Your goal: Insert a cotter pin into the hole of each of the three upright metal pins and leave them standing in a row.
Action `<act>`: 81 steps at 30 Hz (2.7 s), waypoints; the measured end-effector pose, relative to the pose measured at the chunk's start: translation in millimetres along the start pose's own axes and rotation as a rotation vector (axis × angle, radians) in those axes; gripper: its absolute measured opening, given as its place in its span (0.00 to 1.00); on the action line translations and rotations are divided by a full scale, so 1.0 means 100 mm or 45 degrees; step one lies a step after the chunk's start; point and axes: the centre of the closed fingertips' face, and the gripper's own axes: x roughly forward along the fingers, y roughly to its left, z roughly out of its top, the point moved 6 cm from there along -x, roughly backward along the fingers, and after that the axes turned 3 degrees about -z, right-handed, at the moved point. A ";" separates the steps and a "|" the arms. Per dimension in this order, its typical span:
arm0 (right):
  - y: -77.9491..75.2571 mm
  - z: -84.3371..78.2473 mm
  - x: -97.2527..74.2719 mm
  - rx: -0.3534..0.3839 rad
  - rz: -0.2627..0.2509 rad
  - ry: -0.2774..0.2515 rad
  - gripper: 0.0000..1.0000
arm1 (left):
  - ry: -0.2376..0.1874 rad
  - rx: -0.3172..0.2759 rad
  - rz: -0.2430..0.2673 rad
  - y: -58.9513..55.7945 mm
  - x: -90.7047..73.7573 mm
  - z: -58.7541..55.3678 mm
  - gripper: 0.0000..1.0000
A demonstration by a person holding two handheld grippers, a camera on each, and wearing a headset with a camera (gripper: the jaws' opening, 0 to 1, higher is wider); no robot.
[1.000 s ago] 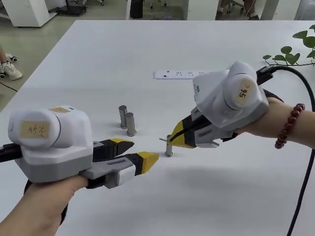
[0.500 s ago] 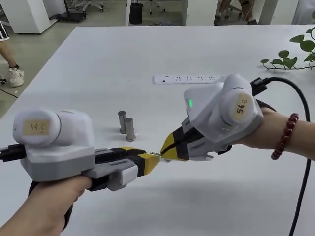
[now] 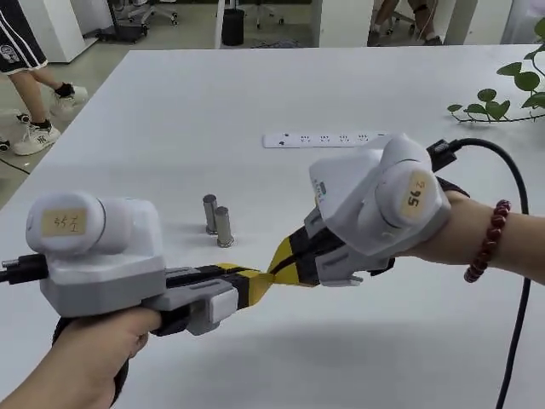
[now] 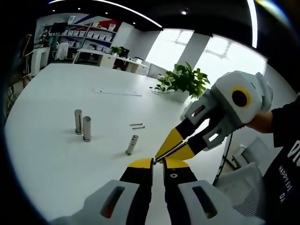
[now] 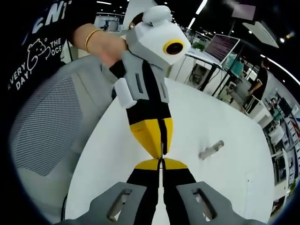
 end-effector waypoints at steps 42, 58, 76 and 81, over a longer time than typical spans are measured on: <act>0.02 -0.11 -0.04 0.144 -0.060 -0.014 0.02 | -0.043 0.204 -0.040 -0.01 -0.02 -0.02 0.00; 0.05 -0.20 -0.17 0.633 0.037 -0.288 0.06 | -0.083 0.418 -0.137 -0.04 -0.08 0.01 0.00; 0.25 -0.20 -0.21 0.680 0.194 -0.411 0.07 | -0.098 0.500 -0.298 -0.23 -0.04 -0.08 0.00; 0.30 -0.21 -0.19 0.664 0.224 -0.400 0.03 | -0.101 0.490 -0.320 -0.26 -0.03 -0.09 0.00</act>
